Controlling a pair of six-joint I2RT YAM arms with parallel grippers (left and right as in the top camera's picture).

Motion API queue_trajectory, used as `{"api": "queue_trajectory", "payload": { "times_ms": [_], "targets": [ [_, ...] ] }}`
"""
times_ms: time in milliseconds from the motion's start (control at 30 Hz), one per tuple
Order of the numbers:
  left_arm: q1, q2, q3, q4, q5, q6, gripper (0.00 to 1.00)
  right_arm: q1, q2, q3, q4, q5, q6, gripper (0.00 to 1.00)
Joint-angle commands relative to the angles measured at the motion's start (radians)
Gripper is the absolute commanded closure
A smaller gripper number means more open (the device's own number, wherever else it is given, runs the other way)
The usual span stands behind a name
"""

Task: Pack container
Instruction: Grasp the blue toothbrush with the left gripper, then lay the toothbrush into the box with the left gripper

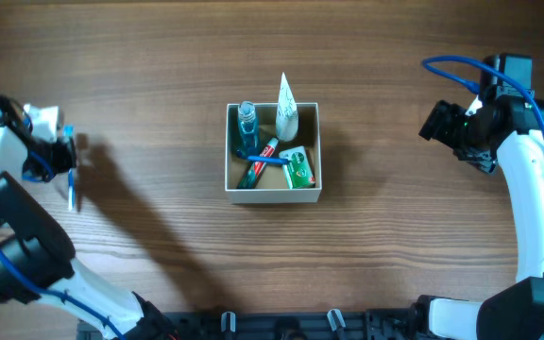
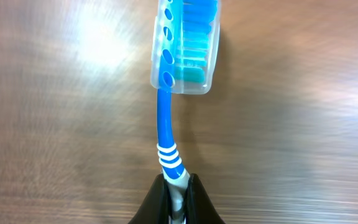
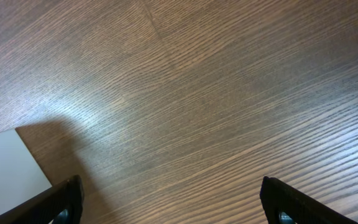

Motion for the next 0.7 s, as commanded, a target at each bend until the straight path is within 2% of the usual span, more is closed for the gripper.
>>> {"api": "queue_trajectory", "payload": {
  "times_ms": [0,100,200,367,433,533,667],
  "targets": [
    [-0.172,-0.216,0.051,0.006,0.140,-0.045,0.96,-0.003,0.000,-0.003,-0.001,0.005,-0.011,0.08],
    [-0.401,-0.378,0.051,-0.001,0.135,-0.021,0.96,-0.003,0.000,-0.003,0.000,0.005,-0.013,0.08],
    [-0.635,-0.480,0.051,-0.033,0.085,0.064,0.96,-0.003,0.000,-0.003,0.001,0.005,-0.013,0.07],
    [-0.980,-0.509,0.051,-0.132,0.039,0.076,0.96,-0.003,0.000,-0.003,0.010,0.005,-0.018,0.05],
    [-1.094,-0.509,0.051,-0.156,-0.041,0.075,0.96,-0.003,0.000,-0.003,0.010,0.005,-0.017,0.05],
    [-1.188,-0.492,0.050,-0.159,-0.056,0.076,0.96,-0.003,0.000,-0.003,0.010,0.005,-0.017,0.05],
    [-1.199,-0.410,0.049,-0.153,-0.056,0.088,0.96,-0.003,0.000,-0.003,0.009,0.005,-0.017,0.05]
  ]
}}
